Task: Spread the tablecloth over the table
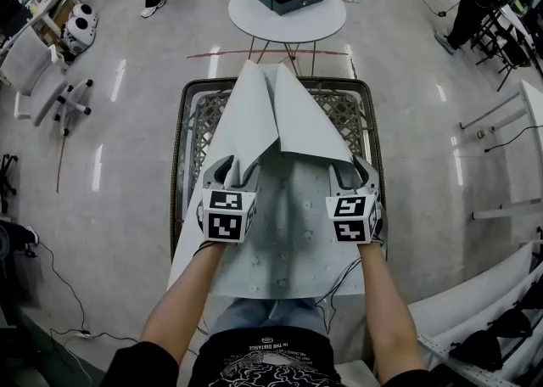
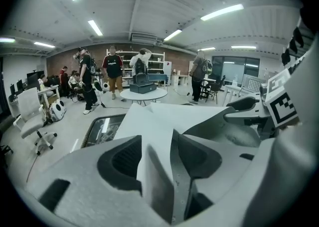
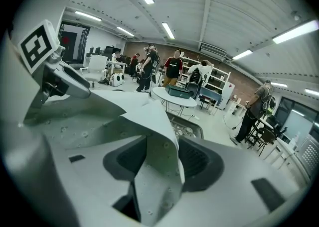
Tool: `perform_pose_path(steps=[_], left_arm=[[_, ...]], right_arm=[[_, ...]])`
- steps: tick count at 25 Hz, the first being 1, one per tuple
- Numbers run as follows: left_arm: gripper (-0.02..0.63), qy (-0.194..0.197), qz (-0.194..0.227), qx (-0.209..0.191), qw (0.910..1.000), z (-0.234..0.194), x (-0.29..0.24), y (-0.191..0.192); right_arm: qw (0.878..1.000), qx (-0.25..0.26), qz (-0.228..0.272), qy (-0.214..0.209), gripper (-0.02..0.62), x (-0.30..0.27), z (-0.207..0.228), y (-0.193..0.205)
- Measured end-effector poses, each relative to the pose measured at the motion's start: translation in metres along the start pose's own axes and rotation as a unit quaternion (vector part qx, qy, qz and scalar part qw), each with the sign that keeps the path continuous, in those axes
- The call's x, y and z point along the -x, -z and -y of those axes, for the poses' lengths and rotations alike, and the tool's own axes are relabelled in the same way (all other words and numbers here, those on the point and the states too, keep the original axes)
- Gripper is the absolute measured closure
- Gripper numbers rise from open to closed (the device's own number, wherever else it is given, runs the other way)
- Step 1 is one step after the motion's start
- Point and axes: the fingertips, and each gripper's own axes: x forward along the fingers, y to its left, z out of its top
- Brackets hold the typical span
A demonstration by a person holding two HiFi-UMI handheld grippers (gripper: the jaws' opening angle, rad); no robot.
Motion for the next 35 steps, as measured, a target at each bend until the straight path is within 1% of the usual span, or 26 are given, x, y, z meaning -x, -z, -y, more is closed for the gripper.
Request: perform_pose_path(steps=[2,5,7,13,18,24,29,35], left_arm=[[0.344,0.007,0.002,0.000,1.0000,0.004,0.000,-0.002],[0.313,0.016,0.006,-0.002,0.9999,0.009,0.000,-0.006],[0.298,0.020,0.011,-0.004,0.9997,0.012,0.000,-0.009],[0.290,0.039,0.021,-0.016,0.9989,0.030,-0.002,-0.022],[0.288,0.061,0.020,-0.017,0.9978,0.051,-0.009,-0.027],[0.287,0.075,0.021,-0.014,0.9969,0.071,-0.025,-0.032],[0.287,0.088,0.023,-0.011,0.9958,0.092,-0.044,-0.042],[0.288,0.097,0.020,-0.011,0.9950,0.114,-0.069,-0.051]], right_arm=[[1.000,0.000,-0.001,-0.003,0.373,0.000,-0.001,0.001],[1.000,0.008,0.000,-0.006,0.337,0.001,-0.003,0.000],[1.000,0.020,0.005,-0.007,0.331,0.004,-0.005,-0.004],[0.999,0.042,0.009,-0.013,0.330,0.006,-0.006,-0.012],[0.998,0.062,0.005,-0.019,0.327,0.004,-0.001,-0.011],[0.994,0.106,0.001,-0.026,0.324,-0.003,0.011,-0.012],[0.985,0.170,-0.007,-0.043,0.324,-0.017,0.023,-0.012],[0.963,0.261,-0.029,-0.067,0.322,-0.047,0.037,0.007]])
